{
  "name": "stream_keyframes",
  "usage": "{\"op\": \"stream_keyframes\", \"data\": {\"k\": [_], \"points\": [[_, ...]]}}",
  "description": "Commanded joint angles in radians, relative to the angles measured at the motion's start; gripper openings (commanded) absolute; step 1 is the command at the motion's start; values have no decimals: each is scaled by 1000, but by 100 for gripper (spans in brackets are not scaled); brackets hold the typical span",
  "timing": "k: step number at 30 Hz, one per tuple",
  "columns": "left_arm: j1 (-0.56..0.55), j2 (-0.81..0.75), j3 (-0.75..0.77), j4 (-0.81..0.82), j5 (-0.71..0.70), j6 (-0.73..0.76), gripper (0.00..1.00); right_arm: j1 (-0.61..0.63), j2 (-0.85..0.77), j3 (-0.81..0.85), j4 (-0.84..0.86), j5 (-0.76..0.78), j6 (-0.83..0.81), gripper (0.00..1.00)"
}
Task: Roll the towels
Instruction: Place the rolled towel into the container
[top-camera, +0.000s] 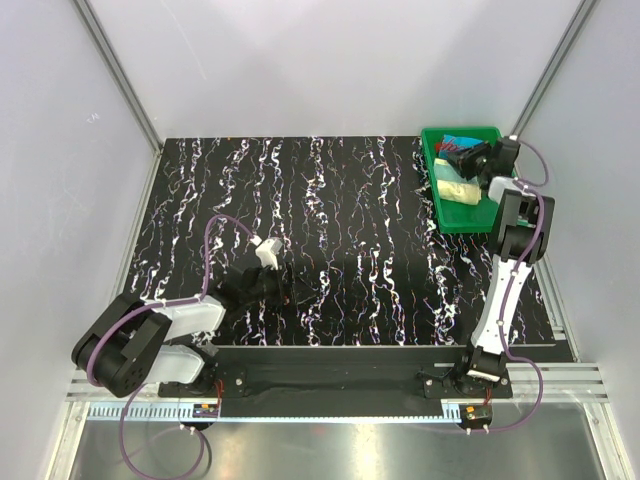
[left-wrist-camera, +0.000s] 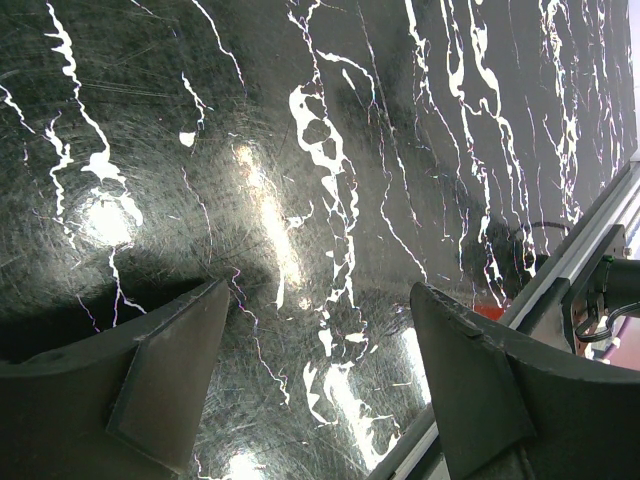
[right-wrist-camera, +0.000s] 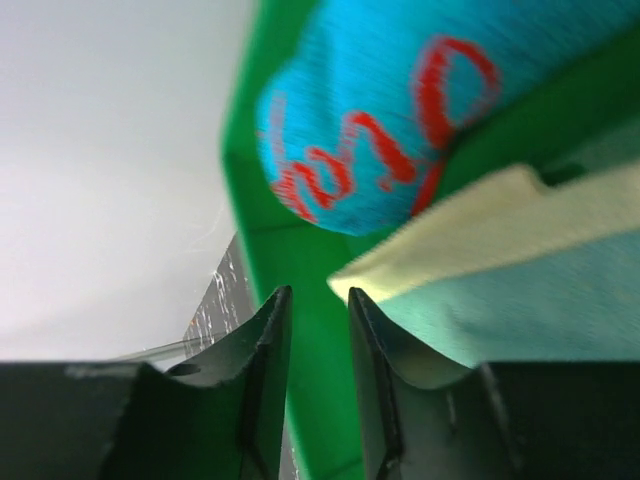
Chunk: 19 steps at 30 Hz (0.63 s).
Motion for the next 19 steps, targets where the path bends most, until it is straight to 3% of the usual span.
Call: {"op": "stream_keyframes", "data": {"k": [1, 5, 6, 8, 13, 17, 19], "points": [[-3, 19, -3, -70, -45, 32, 81, 9, -111, 111, -67, 12, -81, 37], [-3, 16, -5, -68, -47, 32, 82, 9, -166, 155, -138, 17, -159, 49], [-3, 14, -6, -68, -45, 32, 82, 9, -185, 152, -172, 18, -171, 57], [-3, 11, -9, -66, -45, 32, 82, 11, -257, 135, -227, 29, -217, 64], [-3, 6, -11, -65, -45, 32, 82, 17, -549, -94, -302, 93, -315, 78], [-3, -12, -20, -62, -50, 31, 83, 37, -755, -308, -322, 155, -442, 77], [-3, -27, -28, -65, -57, 29, 92, 40, -845, -387, -354, 155, -470, 80]]}}
